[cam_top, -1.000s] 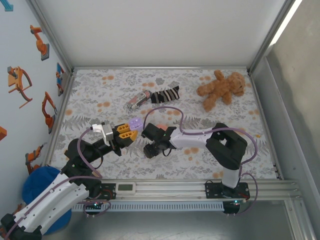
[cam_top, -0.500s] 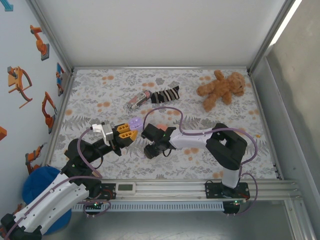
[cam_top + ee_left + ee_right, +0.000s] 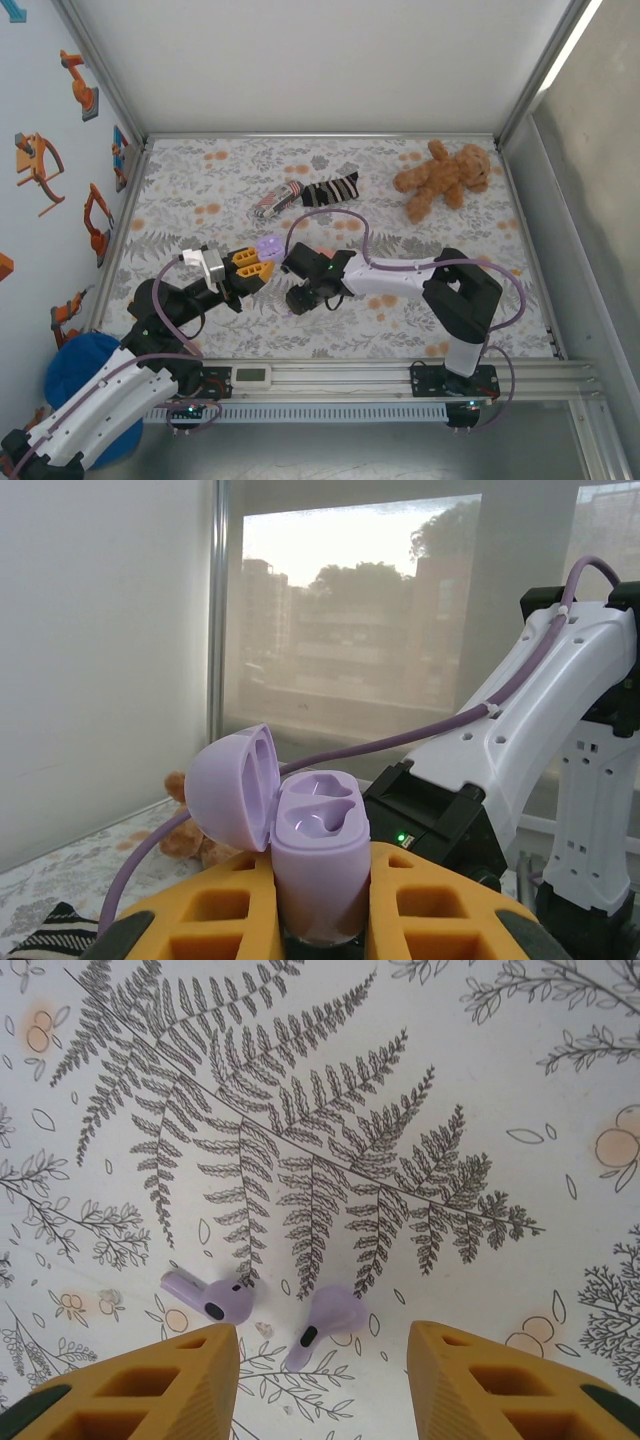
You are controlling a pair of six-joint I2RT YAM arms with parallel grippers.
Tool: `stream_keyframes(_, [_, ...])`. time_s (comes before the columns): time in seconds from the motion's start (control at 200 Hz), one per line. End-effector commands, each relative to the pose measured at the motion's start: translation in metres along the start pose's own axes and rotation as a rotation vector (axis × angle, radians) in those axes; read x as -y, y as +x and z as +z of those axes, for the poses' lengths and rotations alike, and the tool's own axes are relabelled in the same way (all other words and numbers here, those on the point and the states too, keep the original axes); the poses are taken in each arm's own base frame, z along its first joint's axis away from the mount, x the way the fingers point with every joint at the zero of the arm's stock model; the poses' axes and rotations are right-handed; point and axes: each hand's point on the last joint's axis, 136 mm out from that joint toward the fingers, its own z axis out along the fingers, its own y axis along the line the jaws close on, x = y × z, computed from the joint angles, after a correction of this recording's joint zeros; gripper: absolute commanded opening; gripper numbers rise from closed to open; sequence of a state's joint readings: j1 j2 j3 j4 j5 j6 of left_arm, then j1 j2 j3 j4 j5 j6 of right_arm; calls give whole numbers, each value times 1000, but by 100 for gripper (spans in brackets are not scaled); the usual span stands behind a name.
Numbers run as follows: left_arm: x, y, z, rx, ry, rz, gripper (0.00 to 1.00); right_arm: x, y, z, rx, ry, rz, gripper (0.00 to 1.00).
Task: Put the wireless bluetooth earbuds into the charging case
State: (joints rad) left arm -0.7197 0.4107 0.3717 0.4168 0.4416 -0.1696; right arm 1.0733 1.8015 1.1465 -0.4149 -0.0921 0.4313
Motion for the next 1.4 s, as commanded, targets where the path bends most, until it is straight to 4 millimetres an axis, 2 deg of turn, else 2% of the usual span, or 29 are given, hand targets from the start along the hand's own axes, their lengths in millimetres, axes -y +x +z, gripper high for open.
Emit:
stream_keyframes(0.0, [2, -2, -2, 12, 7, 15, 0, -4, -6, 1, 0, 2, 19, 47])
stream_keyframes(0.556, [2, -2, -3, 13, 0, 22, 0, 3, 8, 23, -62, 23, 45, 44])
stream_keyframes(1.392, [0, -1, -1, 11, -4, 23, 0, 3, 13, 28, -98, 40, 23, 36])
